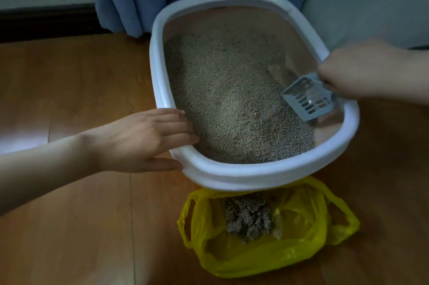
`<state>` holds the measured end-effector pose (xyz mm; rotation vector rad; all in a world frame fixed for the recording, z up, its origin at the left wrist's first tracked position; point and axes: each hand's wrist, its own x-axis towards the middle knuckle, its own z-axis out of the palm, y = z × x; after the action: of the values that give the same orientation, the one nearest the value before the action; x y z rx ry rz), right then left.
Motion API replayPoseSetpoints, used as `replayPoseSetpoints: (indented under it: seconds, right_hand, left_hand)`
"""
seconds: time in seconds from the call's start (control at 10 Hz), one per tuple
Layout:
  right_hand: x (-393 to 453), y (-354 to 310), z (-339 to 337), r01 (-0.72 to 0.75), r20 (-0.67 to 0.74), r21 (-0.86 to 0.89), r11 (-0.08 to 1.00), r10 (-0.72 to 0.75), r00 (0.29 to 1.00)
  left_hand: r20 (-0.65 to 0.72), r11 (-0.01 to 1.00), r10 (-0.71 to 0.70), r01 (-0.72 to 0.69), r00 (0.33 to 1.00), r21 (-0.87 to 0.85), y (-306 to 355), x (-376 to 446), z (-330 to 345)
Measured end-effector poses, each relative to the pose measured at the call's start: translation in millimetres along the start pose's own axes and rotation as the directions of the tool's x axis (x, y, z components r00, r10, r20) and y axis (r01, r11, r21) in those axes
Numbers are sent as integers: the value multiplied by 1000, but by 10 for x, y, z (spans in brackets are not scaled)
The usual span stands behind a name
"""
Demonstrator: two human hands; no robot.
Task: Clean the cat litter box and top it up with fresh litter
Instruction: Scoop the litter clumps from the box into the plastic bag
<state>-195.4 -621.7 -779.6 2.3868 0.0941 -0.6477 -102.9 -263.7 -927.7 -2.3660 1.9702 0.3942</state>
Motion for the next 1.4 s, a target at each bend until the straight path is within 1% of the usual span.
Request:
replayPoseSetpoints:
  seconds: [0.1,0.2,0.3,0.4,0.5,0.6,0.7,0.8,0.9,1.0,1.1,1.2,1.3,1.4]
  right_hand:
    - [204,27,215,159,119,134,978,-175,977]
    - [249,21,282,237,190,234,943,-284,940]
    - [248,-45,297,268,158,483,833,-384,910]
    - [249,-370,332,263,64,699,665,-424,903]
    - [276,-814,233,220,-1,800,557,-366,931]
    - [321,-1157,74,131,-6,877,462,-263,965]
    - [337,-1240,-17,-10,64,961,277,-186,980]
    - [298,-1238,-3,-137,149,987,80,-166,975]
    - [256,-1281,43,-209,200,977,-47,-146,969]
    - [253,-1304,79,-237,216,959,-157,-140,966]
    - [289,-1303,71,-296,262,902,-313,-146,954]
    - [376,-1282,31,-340,325,804,-487,-119,938]
    - [483,-1158,16,-458,376,570,-682,-279,884]
    - [428,-985,2,-612,326,193,-767,-538,777]
  left_hand:
    - [47,997,-57,55,997,55,-146,-23,60]
    - [12,997,-72,72,997,14,-213,22,86]
    - [22,995,-90,91,996,-29,-241,23,76]
    - [-25,996,-70,69,997,-50,-259,24,90]
    - [-84,982,-96,81,992,-169,-188,9,7]
    - [-158,964,-88,44,984,-263,-34,-53,-206]
    - [-307,982,3,-61,952,-178,76,-79,-463]
    - [-339,990,6,-54,941,-132,69,-60,-534]
    - [-344,991,17,-62,939,-122,51,-69,-517]
    - [-341,992,34,-73,939,-104,49,-59,-542]
    - [-336,995,34,-64,941,-77,71,-66,-548]
    - [-329,994,45,-74,943,-76,86,-73,-559]
    - [-323,995,43,-69,945,-68,82,-66,-581]
    - [-328,996,49,-72,943,-58,65,-48,-592]
